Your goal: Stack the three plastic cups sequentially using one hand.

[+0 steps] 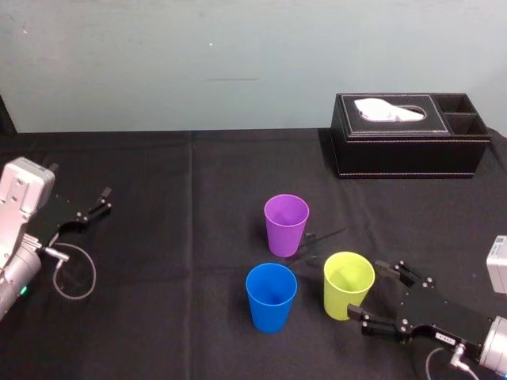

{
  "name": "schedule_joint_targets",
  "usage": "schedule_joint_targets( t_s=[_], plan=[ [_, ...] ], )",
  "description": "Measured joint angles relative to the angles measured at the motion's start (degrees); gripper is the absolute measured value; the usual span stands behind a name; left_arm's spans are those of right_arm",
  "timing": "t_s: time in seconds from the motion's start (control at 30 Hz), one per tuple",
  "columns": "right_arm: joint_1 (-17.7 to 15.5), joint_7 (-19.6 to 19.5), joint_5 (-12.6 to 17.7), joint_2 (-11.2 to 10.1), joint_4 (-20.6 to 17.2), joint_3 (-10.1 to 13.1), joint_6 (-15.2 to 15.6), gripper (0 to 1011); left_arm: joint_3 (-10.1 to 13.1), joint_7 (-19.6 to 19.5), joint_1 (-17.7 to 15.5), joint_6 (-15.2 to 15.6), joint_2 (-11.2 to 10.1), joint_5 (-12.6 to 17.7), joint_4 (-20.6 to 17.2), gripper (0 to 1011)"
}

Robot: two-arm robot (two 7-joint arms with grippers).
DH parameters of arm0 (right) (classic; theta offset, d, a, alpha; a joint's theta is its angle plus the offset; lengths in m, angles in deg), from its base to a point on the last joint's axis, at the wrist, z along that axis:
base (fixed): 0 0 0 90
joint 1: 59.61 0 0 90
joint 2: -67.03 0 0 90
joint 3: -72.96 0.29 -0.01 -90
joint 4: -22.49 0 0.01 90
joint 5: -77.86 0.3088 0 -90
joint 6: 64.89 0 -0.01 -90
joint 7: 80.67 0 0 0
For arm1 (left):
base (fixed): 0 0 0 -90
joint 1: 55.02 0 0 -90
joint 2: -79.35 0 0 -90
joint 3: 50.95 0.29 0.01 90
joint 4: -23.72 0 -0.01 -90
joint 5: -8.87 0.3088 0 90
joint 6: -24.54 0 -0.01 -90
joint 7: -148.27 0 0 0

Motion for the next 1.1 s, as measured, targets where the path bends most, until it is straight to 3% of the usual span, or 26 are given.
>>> schedule_joint_targets(
  t_s=[1.1],
  plan=[
    [4.0,-1.2,-1.0,3.2,2.6,-2.0,2.2,1002,0.0,0.0,0.0,0.0,0.0,0.0,0.0,1010]
  ],
)
